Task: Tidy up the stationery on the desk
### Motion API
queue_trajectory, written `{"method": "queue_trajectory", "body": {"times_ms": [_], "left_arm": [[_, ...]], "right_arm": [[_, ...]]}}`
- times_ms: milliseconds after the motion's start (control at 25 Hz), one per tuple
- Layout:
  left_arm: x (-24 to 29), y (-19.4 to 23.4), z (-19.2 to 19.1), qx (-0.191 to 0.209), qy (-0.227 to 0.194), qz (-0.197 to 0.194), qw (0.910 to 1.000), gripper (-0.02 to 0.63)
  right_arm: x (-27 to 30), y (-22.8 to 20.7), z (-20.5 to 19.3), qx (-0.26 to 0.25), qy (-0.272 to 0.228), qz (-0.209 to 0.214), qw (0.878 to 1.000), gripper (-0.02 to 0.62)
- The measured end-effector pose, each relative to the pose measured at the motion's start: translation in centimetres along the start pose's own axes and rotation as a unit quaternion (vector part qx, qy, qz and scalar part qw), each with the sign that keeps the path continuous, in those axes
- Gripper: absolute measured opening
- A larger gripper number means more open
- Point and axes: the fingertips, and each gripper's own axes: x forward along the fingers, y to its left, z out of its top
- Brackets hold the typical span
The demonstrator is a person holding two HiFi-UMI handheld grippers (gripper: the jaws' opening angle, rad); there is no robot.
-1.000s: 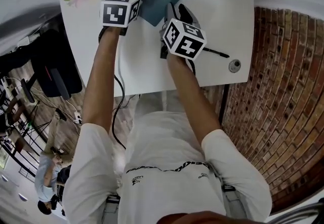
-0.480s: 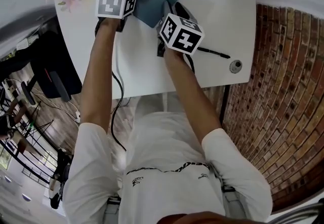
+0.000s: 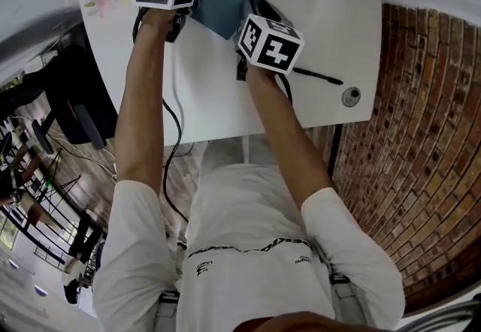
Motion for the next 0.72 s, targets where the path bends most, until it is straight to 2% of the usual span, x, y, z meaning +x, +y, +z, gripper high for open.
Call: {"method": "queue_trajectory", "body": {"times_ms": [280, 720], "left_arm": [[-0.8, -0.6, -1.3, -0.009, 0.018, 0.002, 0.9998, 0.074], [-3.1, -2.8, -5.7, -0.051, 0.011, 0.01, 0.9986, 0.064]], "right_arm": [[-0.4, -0.3, 0.5, -0.026, 0.003, 0.01, 1.0, 0.103], [-2.0, -0.9, -1.1, -0.07, 0.026, 0.026, 0.997, 0.1]]}}
